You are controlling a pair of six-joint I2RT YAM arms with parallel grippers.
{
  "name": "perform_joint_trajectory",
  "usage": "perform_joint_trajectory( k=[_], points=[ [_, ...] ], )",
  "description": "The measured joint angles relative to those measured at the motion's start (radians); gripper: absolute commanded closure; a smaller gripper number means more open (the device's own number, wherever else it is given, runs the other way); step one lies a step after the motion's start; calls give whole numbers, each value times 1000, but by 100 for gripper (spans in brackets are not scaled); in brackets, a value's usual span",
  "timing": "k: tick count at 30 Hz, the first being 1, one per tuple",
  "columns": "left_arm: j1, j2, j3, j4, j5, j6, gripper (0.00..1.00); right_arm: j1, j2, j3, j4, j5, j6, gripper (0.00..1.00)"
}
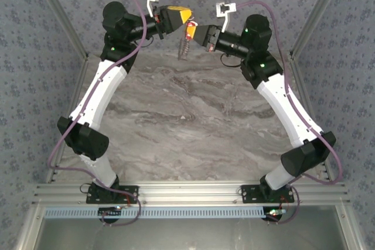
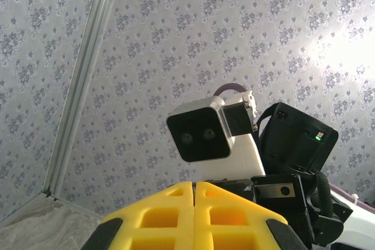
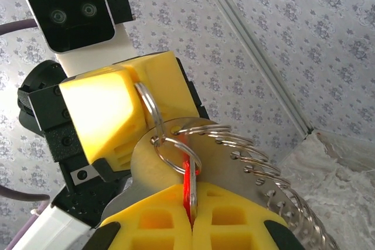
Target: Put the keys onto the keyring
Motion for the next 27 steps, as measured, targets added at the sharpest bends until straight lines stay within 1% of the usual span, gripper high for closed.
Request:
perform_joint_trajectory(
  k=[9,17,18,20,21,22,24,27],
  points=[
    [0,-3,-12,26,-16,-10,100,18,60,70,3,-60,29,100],
    [1,-3,-14,48,-38,-12,100,11,82,93,25,-89,67,100],
    [0,-3,-14,48,-40,-14,100,9,82,93,27,-94,74,97],
    [-1,-3,-14,48,-42,-15,100,-2,81,86,41,-103,90,84],
    [-2,-3,-14,47,-44,-17,100,-11,75,67,61,-107,101,73],
    [-3,-3,-16,47,-44,-17,100,-23,64,37,83,-114,121,66],
    [-6,-3,-17,47,-45,-17,100,-65,32,-45,134,-123,169,61],
    [-7,-3,-18,50,-48,-23,100,-169,-19,-181,232,-129,260,59]
  ],
)
